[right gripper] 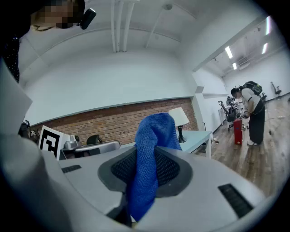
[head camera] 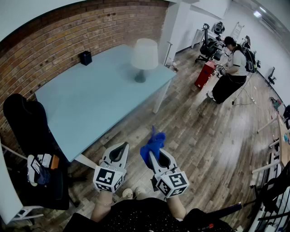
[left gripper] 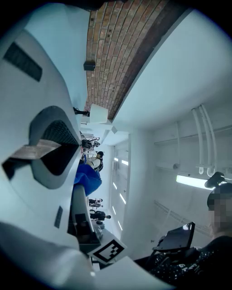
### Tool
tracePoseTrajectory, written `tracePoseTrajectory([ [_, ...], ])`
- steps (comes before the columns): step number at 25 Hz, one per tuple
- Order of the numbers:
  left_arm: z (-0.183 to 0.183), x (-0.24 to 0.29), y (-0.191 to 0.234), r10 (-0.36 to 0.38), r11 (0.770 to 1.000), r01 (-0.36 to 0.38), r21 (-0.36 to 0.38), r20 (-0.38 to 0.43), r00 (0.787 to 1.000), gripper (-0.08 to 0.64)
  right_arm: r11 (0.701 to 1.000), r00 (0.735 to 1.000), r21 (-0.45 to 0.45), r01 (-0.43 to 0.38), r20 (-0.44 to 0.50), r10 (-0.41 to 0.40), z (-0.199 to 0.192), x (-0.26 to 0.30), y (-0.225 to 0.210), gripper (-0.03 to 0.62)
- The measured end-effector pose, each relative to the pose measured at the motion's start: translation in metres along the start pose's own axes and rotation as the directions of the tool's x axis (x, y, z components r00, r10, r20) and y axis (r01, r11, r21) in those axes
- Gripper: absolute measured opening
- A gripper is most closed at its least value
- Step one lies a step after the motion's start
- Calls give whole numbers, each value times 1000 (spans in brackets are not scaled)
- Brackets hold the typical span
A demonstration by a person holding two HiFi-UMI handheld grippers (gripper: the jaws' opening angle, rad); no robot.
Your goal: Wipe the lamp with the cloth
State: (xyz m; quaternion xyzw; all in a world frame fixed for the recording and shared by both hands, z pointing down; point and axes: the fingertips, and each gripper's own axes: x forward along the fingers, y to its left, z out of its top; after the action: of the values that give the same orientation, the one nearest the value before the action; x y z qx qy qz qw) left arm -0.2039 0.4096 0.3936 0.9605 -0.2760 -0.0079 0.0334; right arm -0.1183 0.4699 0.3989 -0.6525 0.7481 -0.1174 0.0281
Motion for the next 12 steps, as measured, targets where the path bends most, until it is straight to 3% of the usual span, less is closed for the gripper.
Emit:
tracePoseTrajectory([
  [12,-3,-8,6,-2,999,3,33,-18,1000,8,1000,1000,10,6,0,-6,-5,11,3,95],
])
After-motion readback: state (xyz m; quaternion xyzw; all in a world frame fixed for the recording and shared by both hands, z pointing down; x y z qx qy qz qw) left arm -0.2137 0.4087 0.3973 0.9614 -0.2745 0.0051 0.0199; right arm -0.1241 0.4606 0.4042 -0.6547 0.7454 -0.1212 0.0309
